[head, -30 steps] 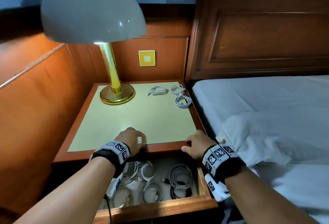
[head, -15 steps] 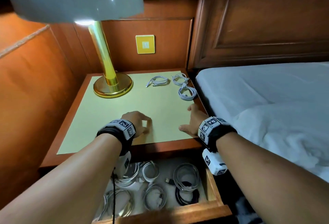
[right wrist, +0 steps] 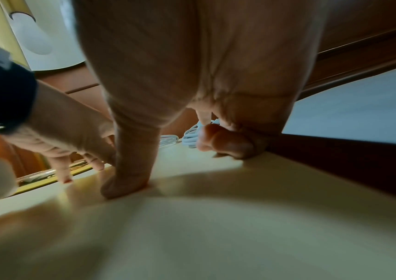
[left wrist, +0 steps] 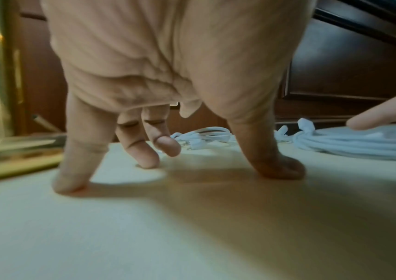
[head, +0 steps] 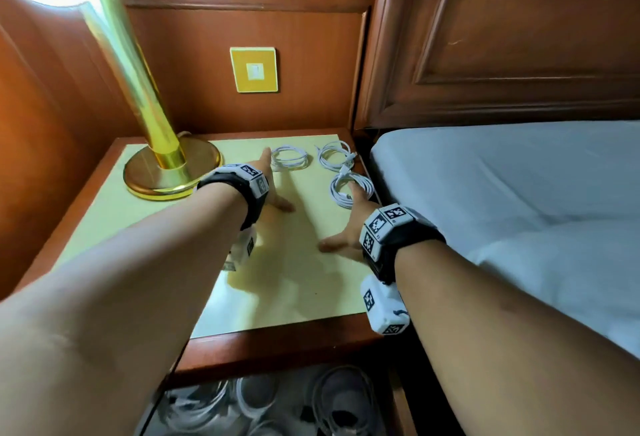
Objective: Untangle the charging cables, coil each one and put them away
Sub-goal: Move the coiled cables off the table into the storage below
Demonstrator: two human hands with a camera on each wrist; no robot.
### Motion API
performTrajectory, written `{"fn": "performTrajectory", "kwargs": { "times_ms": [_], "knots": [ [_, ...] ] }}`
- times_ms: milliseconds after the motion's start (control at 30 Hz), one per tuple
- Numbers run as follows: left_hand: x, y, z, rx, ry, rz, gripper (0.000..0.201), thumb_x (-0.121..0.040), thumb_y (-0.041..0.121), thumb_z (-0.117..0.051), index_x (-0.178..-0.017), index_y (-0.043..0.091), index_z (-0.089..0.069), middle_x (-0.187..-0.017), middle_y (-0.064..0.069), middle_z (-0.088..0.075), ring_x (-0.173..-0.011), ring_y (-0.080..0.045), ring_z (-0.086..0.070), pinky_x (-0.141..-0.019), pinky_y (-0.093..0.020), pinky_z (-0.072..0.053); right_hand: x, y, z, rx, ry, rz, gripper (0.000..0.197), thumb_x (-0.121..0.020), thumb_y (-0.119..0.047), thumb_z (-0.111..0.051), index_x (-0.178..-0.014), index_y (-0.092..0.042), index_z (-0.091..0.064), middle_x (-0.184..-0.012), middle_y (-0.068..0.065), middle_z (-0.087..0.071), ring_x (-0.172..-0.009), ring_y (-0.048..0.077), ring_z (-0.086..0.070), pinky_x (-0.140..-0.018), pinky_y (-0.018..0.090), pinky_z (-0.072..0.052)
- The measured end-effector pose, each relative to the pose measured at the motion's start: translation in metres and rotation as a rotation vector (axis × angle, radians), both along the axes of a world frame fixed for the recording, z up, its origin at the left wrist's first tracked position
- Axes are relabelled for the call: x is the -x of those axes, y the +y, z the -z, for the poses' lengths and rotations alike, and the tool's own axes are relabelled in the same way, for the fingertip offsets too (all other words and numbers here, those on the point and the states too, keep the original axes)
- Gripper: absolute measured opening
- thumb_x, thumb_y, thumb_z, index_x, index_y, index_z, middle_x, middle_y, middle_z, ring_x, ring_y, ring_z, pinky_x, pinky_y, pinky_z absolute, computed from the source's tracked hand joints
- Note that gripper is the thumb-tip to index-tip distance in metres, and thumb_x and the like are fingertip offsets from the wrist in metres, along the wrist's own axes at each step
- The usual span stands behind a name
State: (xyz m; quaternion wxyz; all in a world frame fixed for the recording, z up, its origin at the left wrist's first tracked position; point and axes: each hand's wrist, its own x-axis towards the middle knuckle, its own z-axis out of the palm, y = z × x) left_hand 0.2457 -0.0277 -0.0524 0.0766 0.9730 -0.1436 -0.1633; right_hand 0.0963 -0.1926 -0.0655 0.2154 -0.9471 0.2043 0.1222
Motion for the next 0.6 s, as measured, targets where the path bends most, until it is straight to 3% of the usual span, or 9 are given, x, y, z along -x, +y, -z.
{"fn": "performTrajectory", "kwargs": {
  "times_ms": [100,200,233,300,367,467,600],
  "knots": [
    [-0.025,-0.013,0.0,-0.032,-0.011,0.096,0.141,-0.059,0.063,-0.087,-0.159,0.027,0.005,-0.158,-0.012,-0.037,-0.137,-0.037,-0.045,-0.104,-0.046,-0.04,-0.008,-0.004,0.001,-0.022,0.03,-0.009,0.135,-0.061,-0.062,-0.086,-0.157,-0.018,-0.002,-0.162,0.006,-0.025,-0.143,0.032,-0.035,-0.112,0.043,-0.034],
    [-0.034,-0.022,-0.002,-0.056,-0.02,0.186,0.104,-0.076,0.057,-0.079,-0.156,0.015,-0.028,-0.149,-0.011,-0.049,-0.132,-0.033,-0.05,-0.106,-0.04,-0.041,-0.009,-0.005,0.001,-0.027,0.039,0.0,0.126,-0.06,-0.062,-0.086,-0.154,-0.015,-0.017,-0.151,0.006,-0.041,-0.135,0.03,-0.046,-0.107,0.04,-0.04],
    [-0.033,-0.025,-0.003,-0.067,-0.04,0.197,0.091,-0.078,0.058,-0.077,-0.149,0.012,-0.043,-0.138,-0.011,-0.058,-0.123,-0.031,-0.056,-0.101,-0.037,-0.044,-0.01,-0.007,0.003,-0.028,0.038,0.007,0.127,-0.057,-0.064,-0.086,-0.153,-0.015,-0.019,-0.15,0.006,-0.043,-0.134,0.03,-0.047,-0.107,0.04,-0.041],
    [-0.027,-0.024,-0.002,-0.066,-0.056,0.189,0.077,-0.079,0.058,-0.075,-0.136,0.009,-0.056,-0.119,-0.008,-0.065,-0.104,-0.027,-0.06,-0.085,-0.032,-0.043,-0.011,-0.007,0.006,-0.032,0.046,0.021,0.131,-0.052,-0.069,-0.085,-0.152,-0.017,-0.019,-0.15,0.007,-0.043,-0.133,0.032,-0.047,-0.108,0.044,-0.041],
    [-0.017,-0.016,0.0,-0.052,-0.078,0.171,0.062,-0.084,0.049,-0.074,-0.129,0.008,-0.062,-0.121,-0.011,-0.067,-0.097,-0.026,-0.06,-0.08,-0.031,-0.042,-0.009,-0.005,0.004,-0.042,0.054,0.03,0.127,-0.056,-0.068,-0.084,-0.152,-0.017,-0.018,-0.152,0.008,-0.04,-0.134,0.032,-0.045,-0.111,0.045,-0.038],
    [0.002,0.015,0.004,-0.02,-0.095,0.101,0.044,-0.088,0.032,-0.074,-0.123,0.007,-0.066,-0.122,-0.013,-0.068,-0.109,-0.027,-0.064,-0.087,-0.032,-0.048,0.001,0.003,-0.003,-0.056,0.057,0.045,0.109,-0.07,-0.059,-0.081,-0.152,-0.018,-0.022,-0.153,0.008,-0.038,-0.136,0.03,-0.044,-0.113,0.039,-0.036],
    [0.046,0.074,-0.005,-0.017,-0.049,0.018,0.036,-0.093,0.022,-0.067,-0.126,0.007,-0.066,-0.127,-0.013,-0.066,-0.118,-0.028,-0.062,-0.095,-0.031,-0.047,0.019,0.024,-0.009,0.01,0.085,-0.012,0.101,-0.071,-0.064,-0.076,-0.15,-0.026,-0.027,-0.154,0.008,-0.03,-0.136,0.031,-0.042,-0.111,0.045,-0.039]
  ]
}}
